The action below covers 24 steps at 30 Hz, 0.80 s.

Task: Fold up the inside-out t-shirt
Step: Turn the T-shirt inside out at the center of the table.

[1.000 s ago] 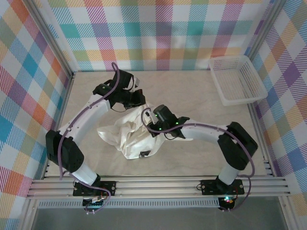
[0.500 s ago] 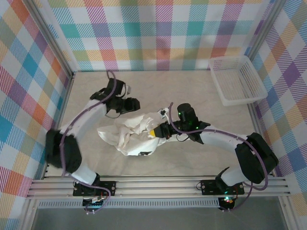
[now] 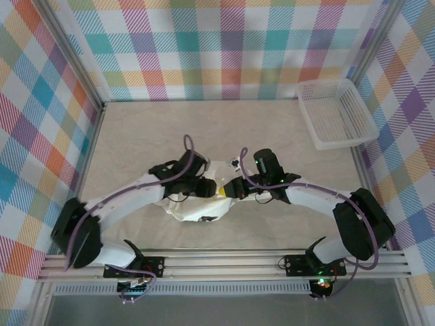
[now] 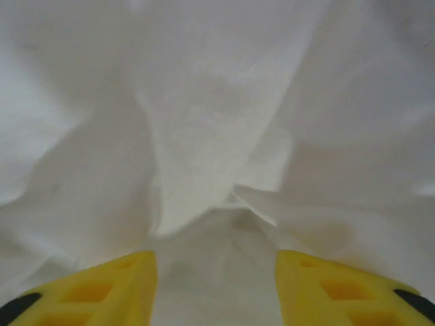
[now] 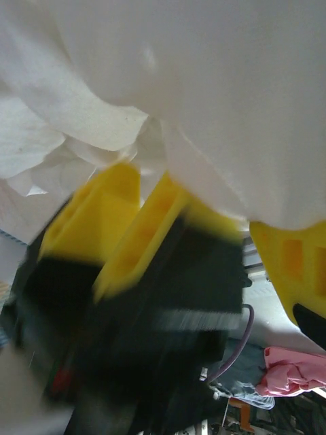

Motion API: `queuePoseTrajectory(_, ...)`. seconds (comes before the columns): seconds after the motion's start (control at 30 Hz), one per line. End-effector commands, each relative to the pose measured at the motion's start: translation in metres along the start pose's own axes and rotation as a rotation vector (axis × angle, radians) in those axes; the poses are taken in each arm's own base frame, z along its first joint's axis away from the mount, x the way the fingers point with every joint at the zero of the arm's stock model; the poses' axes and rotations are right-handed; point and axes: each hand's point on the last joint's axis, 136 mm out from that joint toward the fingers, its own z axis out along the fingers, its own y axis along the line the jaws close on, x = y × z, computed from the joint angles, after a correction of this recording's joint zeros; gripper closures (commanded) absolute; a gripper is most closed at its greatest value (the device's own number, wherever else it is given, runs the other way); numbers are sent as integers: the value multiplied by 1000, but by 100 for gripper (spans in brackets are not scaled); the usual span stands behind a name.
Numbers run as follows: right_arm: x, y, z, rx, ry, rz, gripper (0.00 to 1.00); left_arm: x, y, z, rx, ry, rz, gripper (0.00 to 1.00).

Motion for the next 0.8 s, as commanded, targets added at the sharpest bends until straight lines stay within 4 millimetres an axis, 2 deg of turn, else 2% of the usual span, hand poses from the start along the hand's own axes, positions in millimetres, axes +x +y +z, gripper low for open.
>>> queuePoseTrajectory(0.0, 8, -3, 0, -4, 21, 7, 93, -20, -6, 21, -18, -33, 70, 37)
queuePoseTrajectory(0.1, 10, -4, -1, 5, 28, 14, 94, -15, 1, 42, -55, 11, 98, 30)
queuePoseTrajectory(0.2, 10, -7, -3, 31, 16, 14, 94, -11, 19, 50, -136, 17, 117, 30)
queuePoseTrajectory(0.27, 7, -14, -7, 74, -6, 22, 95, -6, 30, 52, -179, 31, 126, 35)
queuePoseTrajectory(0.3, 6, -21, -10, 103, -21, 38, 95, -4, 34, 52, -198, 36, 124, 43)
queuePoseTrajectory(0.37, 3, -40, -19, 192, -57, 81, 95, -2, 36, 50, -192, 42, 106, 68)
queuePoseTrajectory(0.4, 3, -52, -24, 247, -71, 106, 95, -3, 32, 45, -165, 36, 89, 87)
queuePoseTrajectory(0.43, 6, -64, -30, 306, -74, 133, 94, -8, 26, 36, -122, 17, 62, 100)
queuePoseTrajectory(0.5, 14, -81, -35, 383, -54, 155, 89, -22, 5, 9, 21, -33, -12, 100)
queuePoseTrajectory(0.63, 37, -104, -33, 458, 22, 174, 84, -64, -43, -72, 436, -155, -196, 100)
queuePoseTrajectory(0.7, 46, -119, -35, 514, 44, 194, 84, -76, -45, -103, 497, -188, -230, 100)
queuePoseTrajectory(0.77, 49, -126, -37, 554, 48, 209, 81, -79, -44, -121, 521, -182, -240, 100)
